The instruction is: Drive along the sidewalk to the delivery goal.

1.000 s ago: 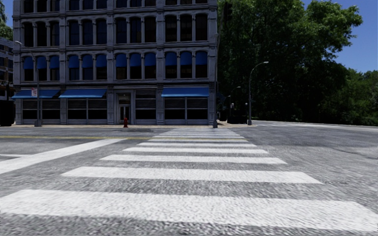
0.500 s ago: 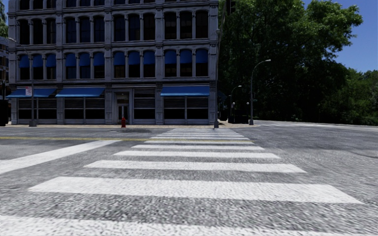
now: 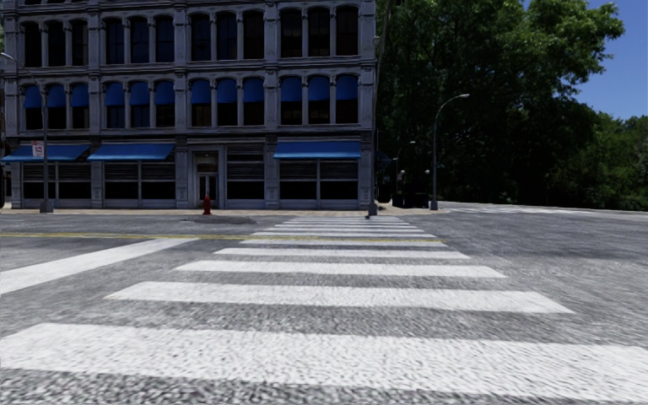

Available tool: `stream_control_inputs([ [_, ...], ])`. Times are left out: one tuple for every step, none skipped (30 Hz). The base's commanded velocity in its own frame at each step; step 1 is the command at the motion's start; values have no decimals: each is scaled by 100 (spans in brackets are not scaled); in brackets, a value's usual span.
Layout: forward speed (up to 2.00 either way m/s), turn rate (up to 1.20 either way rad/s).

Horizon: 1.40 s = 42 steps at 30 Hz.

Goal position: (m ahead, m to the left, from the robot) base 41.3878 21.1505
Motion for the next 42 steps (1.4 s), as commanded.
stream_control_inputs([
  [127, 0],
  [127, 0],
  [127, 0],
  [128, 0],
  [129, 0],
  [129, 0],
  [130, 0],
  [131, 0],
  [131, 0],
  [131, 0],
  [131, 0],
  [131, 0],
  [140, 0],
  [140, 0],
  [200, 0],
  [200, 0],
  [200, 0],
  [200, 0],
  [200, 0],
  [200, 0],
  [200, 0],
  [200, 0],
  [200, 0],
  [200, 0],
  [200, 0],
  [200, 0],
  [200, 0],
  [200, 0],
  [200, 0],
  [200, 0],
  [200, 0],
  [200, 0],
  [200, 0],
  [200, 0],
  [200, 0],
  [200, 0],
  [200, 0],
  [200, 0],
  [200, -5],
  [200, -13],
  [200, -16],
  [200, -16],
])
